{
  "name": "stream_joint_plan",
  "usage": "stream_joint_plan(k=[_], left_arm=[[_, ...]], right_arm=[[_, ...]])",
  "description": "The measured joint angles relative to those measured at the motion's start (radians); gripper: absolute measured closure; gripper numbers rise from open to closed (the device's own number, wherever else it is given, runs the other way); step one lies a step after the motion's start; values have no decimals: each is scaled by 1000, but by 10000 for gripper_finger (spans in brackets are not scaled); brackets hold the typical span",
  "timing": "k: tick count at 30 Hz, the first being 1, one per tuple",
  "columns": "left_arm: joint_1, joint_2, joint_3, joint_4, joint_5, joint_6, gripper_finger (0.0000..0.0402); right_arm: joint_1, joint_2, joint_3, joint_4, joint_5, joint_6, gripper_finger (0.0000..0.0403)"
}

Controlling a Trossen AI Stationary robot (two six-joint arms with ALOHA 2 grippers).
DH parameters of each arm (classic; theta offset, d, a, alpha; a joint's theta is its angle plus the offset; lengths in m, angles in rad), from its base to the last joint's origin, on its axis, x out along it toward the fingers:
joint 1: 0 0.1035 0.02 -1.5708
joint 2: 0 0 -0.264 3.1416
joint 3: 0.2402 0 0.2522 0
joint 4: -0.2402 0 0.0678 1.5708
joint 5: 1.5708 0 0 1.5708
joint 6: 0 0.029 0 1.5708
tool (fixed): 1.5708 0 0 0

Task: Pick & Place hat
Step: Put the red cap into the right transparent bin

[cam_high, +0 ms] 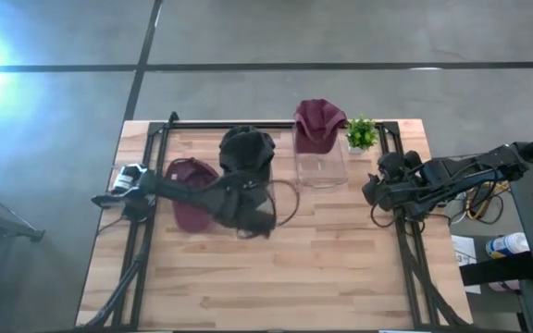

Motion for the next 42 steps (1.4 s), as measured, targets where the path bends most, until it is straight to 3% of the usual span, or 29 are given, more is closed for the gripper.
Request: stream_joint_plan(k=[4, 11, 18, 24, 35, 42], left_arm=[[-74, 0, -9, -182, 13, -321, 312], [-129, -38, -127, -184, 154, -729, 312], [-81, -63, -311, -180, 192, -726, 312], [7, -90, -421, -109, 218, -541, 312], [-45, -131, -453, -46, 175, -323, 312], [-82, -133, -492, -33, 131, -348, 312]], right_arm=[[0, 0, 0, 2, -5, -31, 179], [0, -1, -5, 39, -41, -74, 179], [0, 1, -19, 86, -55, -53, 179], [0, 2, -20, 85, -55, 24, 179], [0, 3, -25, 84, -54, 110, 179], [0, 3, -45, 84, -54, 118, 179]])
